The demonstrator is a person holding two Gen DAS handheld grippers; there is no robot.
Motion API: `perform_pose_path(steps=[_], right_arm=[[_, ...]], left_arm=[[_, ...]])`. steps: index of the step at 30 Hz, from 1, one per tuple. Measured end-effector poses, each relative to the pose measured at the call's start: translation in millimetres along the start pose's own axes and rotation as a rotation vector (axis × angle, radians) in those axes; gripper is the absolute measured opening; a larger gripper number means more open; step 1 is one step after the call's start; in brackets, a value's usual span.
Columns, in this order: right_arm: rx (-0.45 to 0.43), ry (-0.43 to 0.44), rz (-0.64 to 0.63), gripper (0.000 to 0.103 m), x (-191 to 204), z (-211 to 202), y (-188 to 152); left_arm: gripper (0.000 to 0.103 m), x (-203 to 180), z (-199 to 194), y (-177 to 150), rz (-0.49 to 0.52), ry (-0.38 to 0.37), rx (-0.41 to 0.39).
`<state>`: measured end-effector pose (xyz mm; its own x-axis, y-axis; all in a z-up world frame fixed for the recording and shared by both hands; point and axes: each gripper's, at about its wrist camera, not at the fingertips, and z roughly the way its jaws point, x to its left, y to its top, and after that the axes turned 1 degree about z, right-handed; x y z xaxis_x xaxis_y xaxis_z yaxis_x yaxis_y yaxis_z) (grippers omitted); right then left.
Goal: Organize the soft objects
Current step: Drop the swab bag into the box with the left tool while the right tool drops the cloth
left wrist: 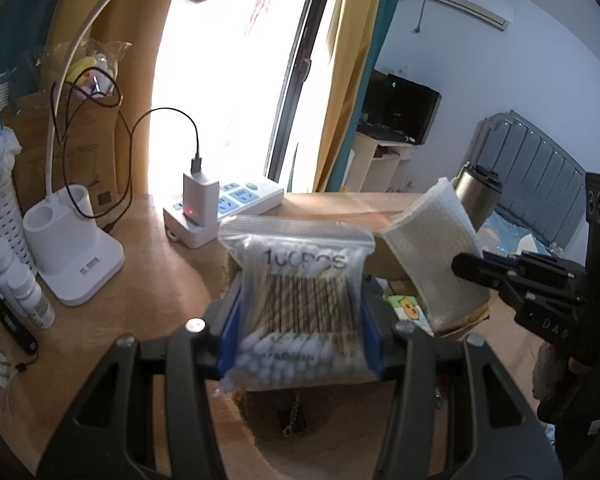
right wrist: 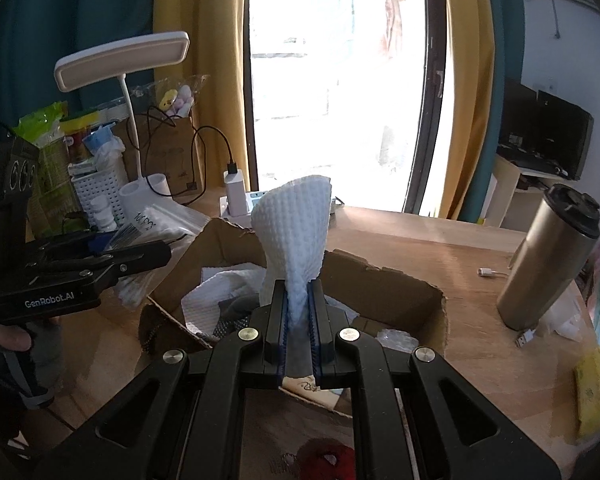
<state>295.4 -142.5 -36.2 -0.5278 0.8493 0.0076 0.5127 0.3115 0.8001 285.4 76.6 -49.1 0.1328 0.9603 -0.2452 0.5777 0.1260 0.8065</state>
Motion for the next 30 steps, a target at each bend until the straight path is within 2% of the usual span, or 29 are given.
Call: perform_pose_path(steps=[12, 17, 24, 27, 29, 30], right_arm=[[0.044, 0.049, 0.006, 0.01, 4, 30, -5], [0.059, 0.065, 0.009, 0.01, 6, 41, -6], [0.081, 0.074, 0.02, 0.01, 6, 51, -10], [0.093, 0.074, 0.025, 0.01, 6, 54, -11], [0.107, 0.073, 0.034, 0.01, 6, 56, -12], [0.113, 0.07, 0.041, 0.01, 5, 58, -13]], left_arm=[[0.051, -3, 24, 0, 0.003, -0.009, 0.034], [0.052, -10, 33, -3, 0.037, 0.025, 0.041], [0.052, -15, 38, -5, 0.054, 0.036, 0.064], [0.057, -14, 40, -5, 0.052, 0.048, 0.07], [0.07, -14, 40, -5, 0.054, 0.058, 0.07], [0.071, -14, 40, -5, 0.051, 0.058, 0.068]])
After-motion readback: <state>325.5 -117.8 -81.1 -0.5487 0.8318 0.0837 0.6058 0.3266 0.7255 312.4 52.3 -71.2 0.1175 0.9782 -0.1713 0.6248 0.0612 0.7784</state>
